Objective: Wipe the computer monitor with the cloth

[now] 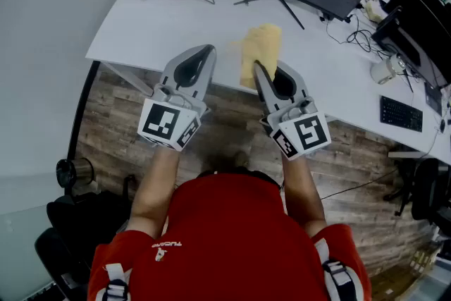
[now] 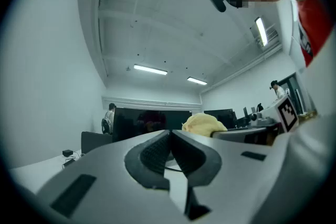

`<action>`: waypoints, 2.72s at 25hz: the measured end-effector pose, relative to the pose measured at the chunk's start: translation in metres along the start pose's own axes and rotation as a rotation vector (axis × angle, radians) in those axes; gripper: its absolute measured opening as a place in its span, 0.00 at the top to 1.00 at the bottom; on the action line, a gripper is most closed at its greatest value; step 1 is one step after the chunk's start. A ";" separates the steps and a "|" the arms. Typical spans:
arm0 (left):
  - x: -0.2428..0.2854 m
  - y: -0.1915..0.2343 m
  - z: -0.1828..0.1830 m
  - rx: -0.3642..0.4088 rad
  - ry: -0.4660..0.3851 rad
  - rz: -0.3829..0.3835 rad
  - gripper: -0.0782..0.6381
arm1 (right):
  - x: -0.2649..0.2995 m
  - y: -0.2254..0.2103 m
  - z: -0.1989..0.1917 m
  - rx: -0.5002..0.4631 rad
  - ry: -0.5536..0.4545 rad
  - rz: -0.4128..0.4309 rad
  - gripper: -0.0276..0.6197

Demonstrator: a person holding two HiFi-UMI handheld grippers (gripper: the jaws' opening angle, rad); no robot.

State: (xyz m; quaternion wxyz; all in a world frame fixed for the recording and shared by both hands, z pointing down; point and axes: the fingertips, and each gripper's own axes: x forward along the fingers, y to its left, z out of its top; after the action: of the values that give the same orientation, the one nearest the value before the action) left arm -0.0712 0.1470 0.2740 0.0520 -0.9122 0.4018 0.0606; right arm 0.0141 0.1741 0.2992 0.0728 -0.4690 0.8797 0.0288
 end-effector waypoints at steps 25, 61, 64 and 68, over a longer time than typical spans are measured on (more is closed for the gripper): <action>0.092 0.014 -0.011 0.070 0.040 0.030 0.88 | 0.054 -0.081 0.023 -0.083 -0.003 0.126 0.86; 0.274 0.278 0.005 0.089 0.021 -0.162 0.87 | 0.429 -0.198 0.118 -0.582 0.193 -0.014 0.86; 0.280 0.289 0.004 0.079 0.012 -0.179 0.87 | 0.454 -0.206 0.119 -0.652 0.269 -0.043 0.86; 0.286 0.303 0.001 0.064 0.005 -0.191 0.87 | 0.483 -0.210 0.116 -0.579 0.330 -0.013 0.86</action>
State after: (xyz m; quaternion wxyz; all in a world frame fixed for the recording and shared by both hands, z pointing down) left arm -0.1033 -0.2645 0.2152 0.0855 -0.9444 0.3148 0.0404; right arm -0.0655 -0.3259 0.1137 -0.2069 -0.4744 0.8319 0.2005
